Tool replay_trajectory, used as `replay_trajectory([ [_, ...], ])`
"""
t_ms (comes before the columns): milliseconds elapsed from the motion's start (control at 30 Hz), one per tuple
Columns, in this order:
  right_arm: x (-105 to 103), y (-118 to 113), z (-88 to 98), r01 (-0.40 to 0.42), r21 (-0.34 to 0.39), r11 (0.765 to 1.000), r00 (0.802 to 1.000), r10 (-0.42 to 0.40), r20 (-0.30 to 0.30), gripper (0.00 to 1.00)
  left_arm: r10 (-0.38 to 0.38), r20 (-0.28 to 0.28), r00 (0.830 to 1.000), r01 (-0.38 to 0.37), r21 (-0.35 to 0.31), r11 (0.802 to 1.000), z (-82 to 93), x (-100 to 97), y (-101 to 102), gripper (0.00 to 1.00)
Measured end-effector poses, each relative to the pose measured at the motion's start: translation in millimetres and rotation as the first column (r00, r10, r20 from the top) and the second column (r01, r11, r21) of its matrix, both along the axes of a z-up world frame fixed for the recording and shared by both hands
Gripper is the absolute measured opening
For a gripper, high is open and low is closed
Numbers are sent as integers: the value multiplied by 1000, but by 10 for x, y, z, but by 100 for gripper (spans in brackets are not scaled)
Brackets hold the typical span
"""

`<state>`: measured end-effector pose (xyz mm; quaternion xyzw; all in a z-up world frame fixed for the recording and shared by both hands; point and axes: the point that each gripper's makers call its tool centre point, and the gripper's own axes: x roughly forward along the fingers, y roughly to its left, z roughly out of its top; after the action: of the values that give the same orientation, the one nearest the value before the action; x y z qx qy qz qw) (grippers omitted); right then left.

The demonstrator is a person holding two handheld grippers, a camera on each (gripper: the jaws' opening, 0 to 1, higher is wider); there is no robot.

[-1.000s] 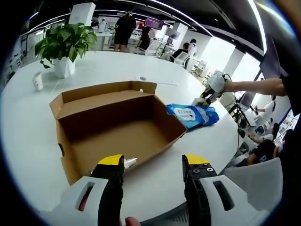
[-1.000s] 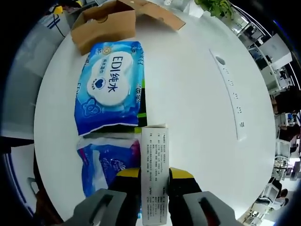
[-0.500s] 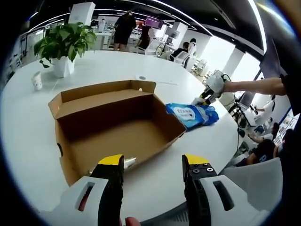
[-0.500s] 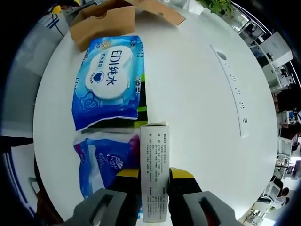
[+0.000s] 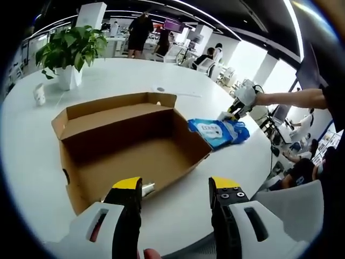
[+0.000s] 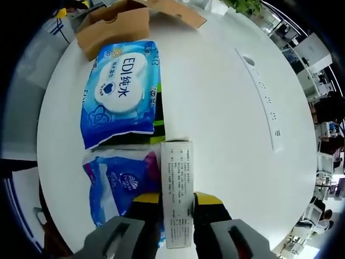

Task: Operate the shoe box by opening the lid, removing the specified soft item, and placing it in the target area until the item is outside and the box remains undamaged.

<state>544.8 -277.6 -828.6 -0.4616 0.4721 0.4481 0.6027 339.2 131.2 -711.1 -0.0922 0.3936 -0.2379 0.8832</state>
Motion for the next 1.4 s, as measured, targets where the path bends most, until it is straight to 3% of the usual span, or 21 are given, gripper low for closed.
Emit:
replay_trajectory([
  [400,-44,-62,135,54,15,998,998,-54,20,22,-25,2,1000,25,-10,1000,2,40,-56,51],
  [633,-67,-73,277,122,67,990,992,-123,24,23,-28,2,1000,28,-30,999,-23,64,-61,51],
  [833,-84,-61,421,205,142,968,978,-210,20,24,-42,4,999,42,-34,999,-18,65,-109,51],
  [967,-92,-16,525,302,227,926,951,-309,-6,25,-50,8,999,50,-37,998,-1,73,-130,51],
  [1033,-77,19,595,379,290,879,922,-386,-34,25,-55,11,998,55,-37,998,10,76,-135,51],
  [1133,-52,108,719,493,398,773,862,-495,-107,26,-58,16,998,59,-39,998,35,80,-136,51],
  [1233,-51,220,874,599,506,621,784,-583,-213,27,-61,21,998,62,-40,997,46,80,-122,51],
  [1300,-33,278,943,641,548,538,744,-612,-269,27,-63,22,998,64,-41,997,51,76,-112,51],
  [1333,-85,342,1022,662,574,482,717,-629,-300,27,-64,24,998,64,-41,997,58,71,-103,51],
  [1400,-51,389,1066,672,610,419,696,-638,-329,27,-63,25,998,64,-41,997,68,59,-85,51],
])
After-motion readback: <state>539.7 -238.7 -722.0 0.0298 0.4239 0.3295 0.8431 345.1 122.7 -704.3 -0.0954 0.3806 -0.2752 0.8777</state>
